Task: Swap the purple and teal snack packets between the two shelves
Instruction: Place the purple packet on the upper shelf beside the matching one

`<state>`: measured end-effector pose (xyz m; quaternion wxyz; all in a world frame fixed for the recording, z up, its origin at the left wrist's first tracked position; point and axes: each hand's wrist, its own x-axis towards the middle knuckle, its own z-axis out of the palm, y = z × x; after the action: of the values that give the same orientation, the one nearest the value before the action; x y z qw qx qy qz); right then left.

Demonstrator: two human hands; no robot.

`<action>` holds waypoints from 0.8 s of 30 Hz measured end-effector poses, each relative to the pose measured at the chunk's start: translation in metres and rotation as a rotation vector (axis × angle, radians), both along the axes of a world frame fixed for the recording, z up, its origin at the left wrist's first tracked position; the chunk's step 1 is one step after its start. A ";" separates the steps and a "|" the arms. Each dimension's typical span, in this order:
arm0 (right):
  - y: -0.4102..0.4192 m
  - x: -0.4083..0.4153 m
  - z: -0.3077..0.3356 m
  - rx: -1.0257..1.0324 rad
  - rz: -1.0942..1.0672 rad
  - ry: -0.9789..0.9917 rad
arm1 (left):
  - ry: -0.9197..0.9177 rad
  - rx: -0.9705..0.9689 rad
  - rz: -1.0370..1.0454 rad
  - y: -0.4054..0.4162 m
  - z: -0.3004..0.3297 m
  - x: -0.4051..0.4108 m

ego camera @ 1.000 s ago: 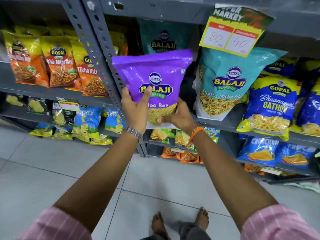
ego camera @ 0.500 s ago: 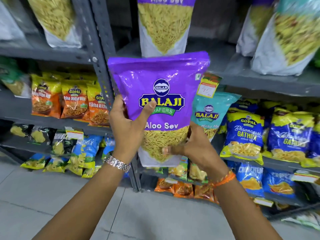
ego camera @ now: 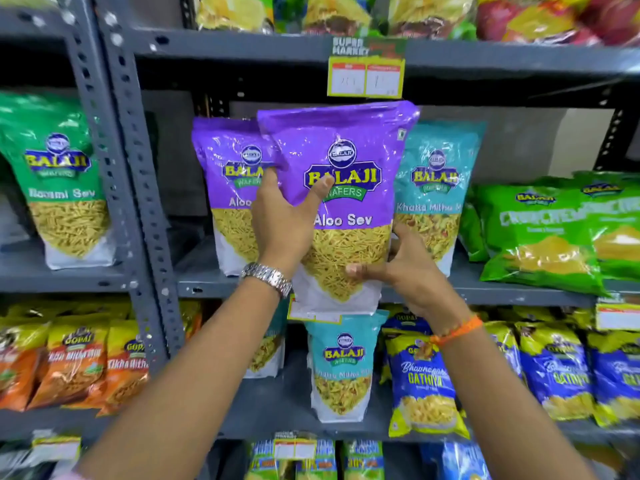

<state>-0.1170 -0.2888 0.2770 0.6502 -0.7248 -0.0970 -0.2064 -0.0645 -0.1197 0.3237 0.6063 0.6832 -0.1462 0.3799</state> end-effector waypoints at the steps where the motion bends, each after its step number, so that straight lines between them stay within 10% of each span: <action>1: -0.004 0.009 0.004 -0.003 -0.010 -0.007 | 0.007 0.022 0.018 -0.005 0.005 0.008; 24: -0.006 0.076 -0.010 -0.194 -0.231 0.078 | 0.126 0.186 0.067 -0.003 0.004 0.048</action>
<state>-0.0406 -0.2949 0.2672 0.5525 -0.7979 -0.0071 -0.2411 -0.0161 -0.1224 0.3274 0.5353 0.7633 -0.1195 0.3414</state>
